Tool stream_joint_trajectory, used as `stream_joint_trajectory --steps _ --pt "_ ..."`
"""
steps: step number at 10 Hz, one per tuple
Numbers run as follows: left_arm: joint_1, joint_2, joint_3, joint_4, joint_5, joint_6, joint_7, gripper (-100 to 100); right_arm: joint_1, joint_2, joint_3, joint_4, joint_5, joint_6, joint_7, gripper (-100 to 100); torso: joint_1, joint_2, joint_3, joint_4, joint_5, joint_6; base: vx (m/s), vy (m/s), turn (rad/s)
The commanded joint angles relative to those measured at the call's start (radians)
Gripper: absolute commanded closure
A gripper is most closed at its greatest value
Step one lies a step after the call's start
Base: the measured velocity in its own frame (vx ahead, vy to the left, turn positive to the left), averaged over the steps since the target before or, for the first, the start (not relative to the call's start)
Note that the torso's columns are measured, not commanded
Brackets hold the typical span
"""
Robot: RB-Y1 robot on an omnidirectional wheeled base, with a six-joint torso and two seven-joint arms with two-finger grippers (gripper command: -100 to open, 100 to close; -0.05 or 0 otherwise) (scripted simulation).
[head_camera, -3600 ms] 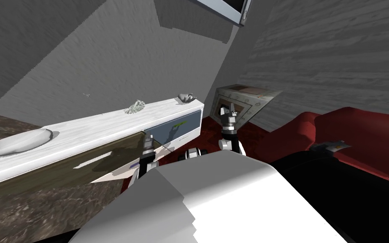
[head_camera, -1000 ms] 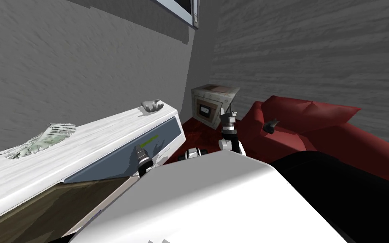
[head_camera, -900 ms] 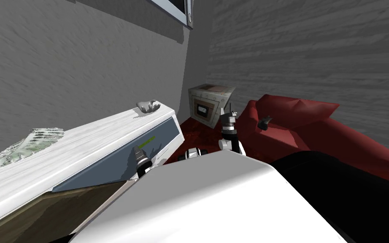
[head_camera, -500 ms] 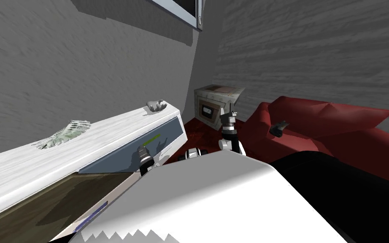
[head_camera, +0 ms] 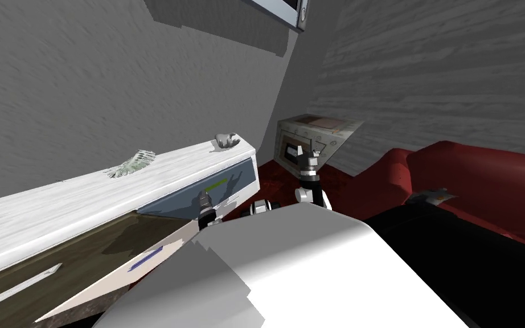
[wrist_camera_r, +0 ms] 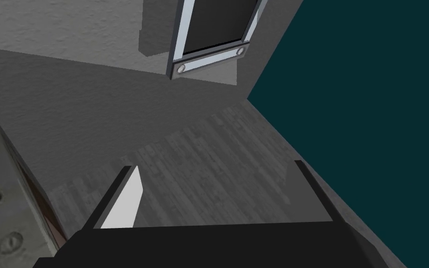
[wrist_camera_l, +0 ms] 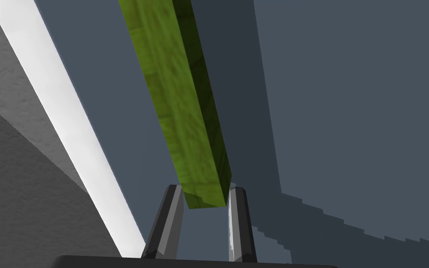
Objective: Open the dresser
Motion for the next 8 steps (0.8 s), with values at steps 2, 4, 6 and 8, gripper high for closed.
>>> stream_joint_trajectory --steps 2,4,6,8 --pt "0.037 0.001 -0.11 -0.011 -0.051 -0.011 0.029 100 0.0 0.0 0.0 0.0 0.0 0.0 0.0 0 -0.001 -0.003 -0.003 0.0 -0.003 -0.004 0.08 -0.01 0.427" --pt "0.028 0.049 -0.047 0.037 -0.016 -0.038 0.062 100 0.0 0.0 0.0 0.0 0.0 0.0 0.0 0 0.0 -0.003 -0.003 0.0 -0.002 0.0 -0.001 -0.046 -0.142" --pt "0.036 0.084 0.0 0.074 0.009 -0.054 0.088 100 -0.001 0.0 0.0 0.0 0.0 0.0 0.0 0 -0.004 -0.002 -0.001 -0.002 0.001 0.003 -0.099 -0.083 -0.337" --pt "0.036 0.084 0.0 0.086 0.009 -0.054 0.088 100 -0.001 0.0 0.0 0.0 0.0 0.0 0.0 0 -0.001 -0.006 -0.003 -0.003 0.003 0.003 -0.092 -0.079 -0.13"
